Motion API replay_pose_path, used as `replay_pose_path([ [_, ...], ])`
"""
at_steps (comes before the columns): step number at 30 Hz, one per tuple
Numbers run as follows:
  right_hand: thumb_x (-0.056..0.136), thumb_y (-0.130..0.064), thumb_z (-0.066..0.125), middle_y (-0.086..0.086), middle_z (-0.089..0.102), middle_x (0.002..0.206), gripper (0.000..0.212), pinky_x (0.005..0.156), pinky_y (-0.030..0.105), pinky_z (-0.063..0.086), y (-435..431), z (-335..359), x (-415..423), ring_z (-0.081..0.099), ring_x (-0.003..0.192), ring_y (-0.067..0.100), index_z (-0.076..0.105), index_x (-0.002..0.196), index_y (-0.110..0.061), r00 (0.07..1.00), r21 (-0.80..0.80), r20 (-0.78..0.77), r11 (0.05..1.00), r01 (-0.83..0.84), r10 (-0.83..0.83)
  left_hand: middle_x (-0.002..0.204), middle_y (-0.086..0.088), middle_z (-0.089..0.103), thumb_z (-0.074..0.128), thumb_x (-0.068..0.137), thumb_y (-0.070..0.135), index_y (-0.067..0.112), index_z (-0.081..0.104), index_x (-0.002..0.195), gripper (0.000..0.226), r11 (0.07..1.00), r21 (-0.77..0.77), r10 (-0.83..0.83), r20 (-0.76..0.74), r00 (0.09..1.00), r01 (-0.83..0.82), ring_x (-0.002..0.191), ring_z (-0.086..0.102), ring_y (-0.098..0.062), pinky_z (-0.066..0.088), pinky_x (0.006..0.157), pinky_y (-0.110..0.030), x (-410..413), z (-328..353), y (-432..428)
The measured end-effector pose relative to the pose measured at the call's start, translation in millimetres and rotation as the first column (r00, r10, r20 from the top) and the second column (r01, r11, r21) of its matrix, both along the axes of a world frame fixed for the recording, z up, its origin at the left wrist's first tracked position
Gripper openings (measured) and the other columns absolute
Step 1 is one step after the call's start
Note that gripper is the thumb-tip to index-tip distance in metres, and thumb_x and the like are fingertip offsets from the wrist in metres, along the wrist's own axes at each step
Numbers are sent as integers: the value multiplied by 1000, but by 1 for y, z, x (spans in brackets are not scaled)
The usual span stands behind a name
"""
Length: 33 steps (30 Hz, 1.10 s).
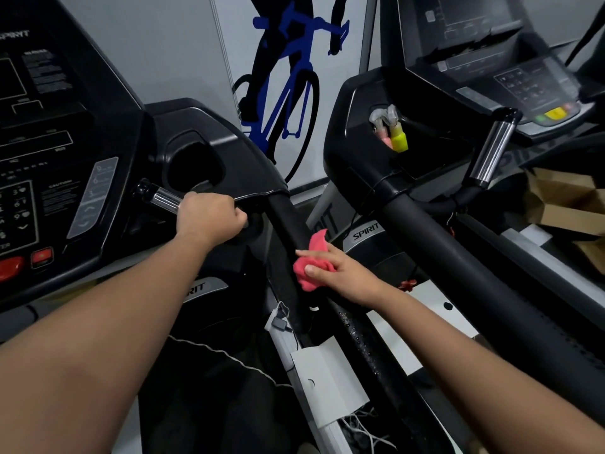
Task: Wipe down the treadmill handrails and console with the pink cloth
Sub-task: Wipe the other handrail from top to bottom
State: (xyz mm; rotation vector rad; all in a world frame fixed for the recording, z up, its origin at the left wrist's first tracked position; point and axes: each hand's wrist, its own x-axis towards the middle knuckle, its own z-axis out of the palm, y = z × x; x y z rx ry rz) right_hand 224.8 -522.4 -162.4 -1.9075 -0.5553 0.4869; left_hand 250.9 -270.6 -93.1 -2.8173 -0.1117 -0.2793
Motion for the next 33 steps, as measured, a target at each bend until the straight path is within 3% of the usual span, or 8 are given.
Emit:
replay_pose_path([
  [4,82,-46,63,-12,17,154,32,117,31,13,-24,-8,-14,7,143,3,57,110,-58,994,10,6,994,-106,106,56,1,48,38,92,34,12,52,62,39,1000,-11,-2,-6,1000,2,58,48,-21,30,65,-30,0,-1,0],
  [10,93,-29,57,-1,52,132,36,113,36,31,7,5,10,49,125,12,55,129,-28,996,44,-81,998,50,-46,54,1,49,38,92,34,15,46,56,41,1000,-22,14,-5,1000,-14,52,45,-18,29,62,-31,0,-1,0],
  [15,86,-48,58,-7,24,154,37,113,45,22,24,12,-3,26,135,31,53,121,-56,955,-432,296,895,114,21,53,0,47,39,91,30,14,45,54,41,999,-31,22,33,999,-21,51,45,-22,29,60,-30,2,-1,0],
  [19,86,-33,59,-7,22,155,38,115,46,13,6,0,-28,15,142,31,58,119,-51,882,-376,453,925,56,131,54,0,49,38,92,31,13,47,55,42,1000,13,8,23,1000,-8,51,46,-20,27,57,-30,3,-3,3],
  [23,85,-27,66,-6,43,140,36,117,33,23,-14,-10,-15,36,133,10,62,117,-42,999,95,22,995,35,-37,59,3,51,34,95,38,17,54,66,41,995,101,1,-66,998,6,60,49,-19,28,61,-30,6,-1,3],
  [26,91,-12,59,9,59,129,33,110,30,35,-5,-5,0,56,111,13,62,121,-25,946,221,-302,956,192,-120,68,5,57,32,94,39,20,63,76,40,992,127,15,-173,985,7,69,54,-18,32,63,-29,9,3,6],
  [29,90,-28,61,0,64,122,30,109,36,37,11,7,6,59,111,14,64,120,-30,952,76,-221,970,232,-210,83,7,64,31,95,42,23,66,84,41,990,139,17,-281,960,23,84,61,-18,40,65,-27,11,6,4],
  [33,86,-47,56,-5,28,152,33,110,44,29,18,20,-12,32,131,34,55,118,-56,977,-431,214,895,114,-22,95,5,65,25,99,43,21,66,93,47,980,198,42,-361,932,32,96,60,-20,43,73,-29,7,7,-5],
])
